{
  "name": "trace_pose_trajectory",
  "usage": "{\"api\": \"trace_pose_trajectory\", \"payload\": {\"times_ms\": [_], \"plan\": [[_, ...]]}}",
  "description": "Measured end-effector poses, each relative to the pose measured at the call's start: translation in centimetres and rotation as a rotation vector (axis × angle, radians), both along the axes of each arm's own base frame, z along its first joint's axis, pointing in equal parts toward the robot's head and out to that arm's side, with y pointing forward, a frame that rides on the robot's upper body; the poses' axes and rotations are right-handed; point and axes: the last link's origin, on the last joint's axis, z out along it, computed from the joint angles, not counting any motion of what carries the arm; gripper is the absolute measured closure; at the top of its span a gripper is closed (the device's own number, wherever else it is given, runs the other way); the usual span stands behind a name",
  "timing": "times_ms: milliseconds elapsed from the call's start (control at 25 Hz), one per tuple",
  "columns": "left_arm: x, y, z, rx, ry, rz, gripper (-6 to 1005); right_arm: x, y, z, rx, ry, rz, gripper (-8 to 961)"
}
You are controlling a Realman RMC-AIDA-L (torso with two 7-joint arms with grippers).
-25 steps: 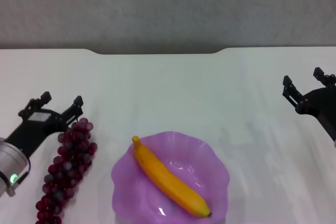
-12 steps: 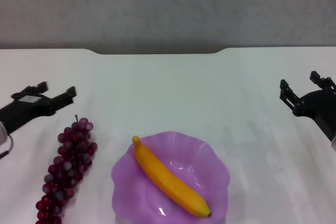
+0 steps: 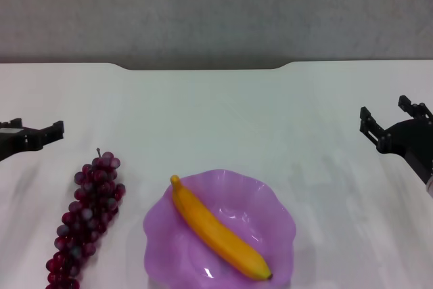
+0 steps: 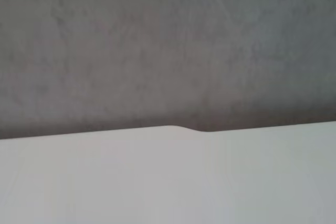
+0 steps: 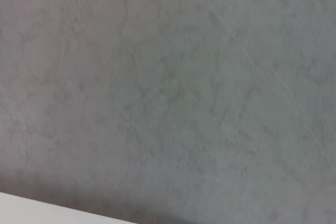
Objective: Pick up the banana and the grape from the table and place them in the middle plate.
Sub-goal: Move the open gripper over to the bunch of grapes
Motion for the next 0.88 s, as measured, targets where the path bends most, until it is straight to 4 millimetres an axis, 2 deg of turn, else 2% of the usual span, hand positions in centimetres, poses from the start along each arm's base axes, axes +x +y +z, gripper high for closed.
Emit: {"api": "trace_pose_trajectory", "payload": {"times_ms": [160, 440, 640, 880], "plan": [[2.0, -1.1, 0.4, -0.02, 0.043, -0.008, 91, 0.1, 0.0, 0.1, 0.001, -0.006, -0.003, 166], [3.8, -2.6, 0.7, -0.137, 0.225, 0.066, 91, 0.3, 0.2, 0.0, -0.011, -0.014, -0.018, 166], [5.2, -3.2, 0.2, -0.171, 0.332, 0.105, 91, 0.3, 0.2, 0.0, -0.011, -0.014, -0.019, 166], [7.1, -3.5, -0.5, -0.291, 0.372, 0.112, 91, 0.3, 0.3, -0.1, -0.013, -0.016, -0.019, 166]]}}
